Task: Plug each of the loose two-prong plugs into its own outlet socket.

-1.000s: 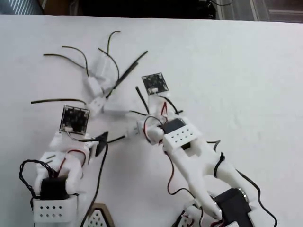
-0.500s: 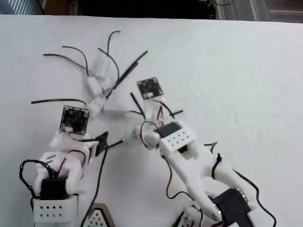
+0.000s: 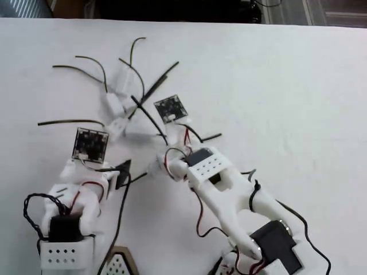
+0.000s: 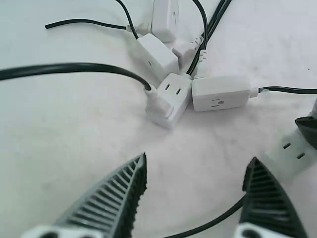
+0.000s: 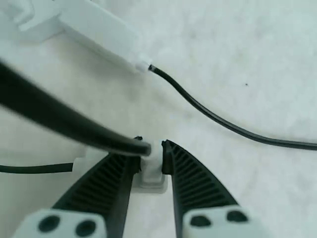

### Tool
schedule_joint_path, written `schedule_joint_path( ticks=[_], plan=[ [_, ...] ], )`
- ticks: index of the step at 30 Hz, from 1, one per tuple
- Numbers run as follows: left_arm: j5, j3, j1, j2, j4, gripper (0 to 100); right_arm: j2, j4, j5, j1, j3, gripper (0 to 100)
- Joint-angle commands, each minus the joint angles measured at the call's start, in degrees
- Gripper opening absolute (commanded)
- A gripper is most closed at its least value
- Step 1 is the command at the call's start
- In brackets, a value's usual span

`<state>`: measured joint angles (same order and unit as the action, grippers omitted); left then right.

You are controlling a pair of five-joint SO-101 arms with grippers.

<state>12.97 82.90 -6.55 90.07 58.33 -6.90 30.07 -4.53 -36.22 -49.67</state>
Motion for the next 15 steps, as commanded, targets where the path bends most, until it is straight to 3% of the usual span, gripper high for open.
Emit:
schedule_joint_path(
  ticks=[1,4,10,15],
  plan=[
    [0.62,-0.18,-0.48,0.75,0.00,31,-2.51,0.13,0.79,-1.27,-0.88,2.1],
    [0.62,-0.18,-0.48,0.75,0.00,31,-6.81,1.80,0.79,-1.19,-0.70,3.6],
    [0.62,1.05,-0.31,0.75,-1.23,31,-18.51,10.51,0.88,-1.19,-0.62,20.1],
    [0.62,1.41,-0.48,0.75,-1.93,31,-28.53,20.62,0.88,-0.92,-0.79,21.4]
  ],
)
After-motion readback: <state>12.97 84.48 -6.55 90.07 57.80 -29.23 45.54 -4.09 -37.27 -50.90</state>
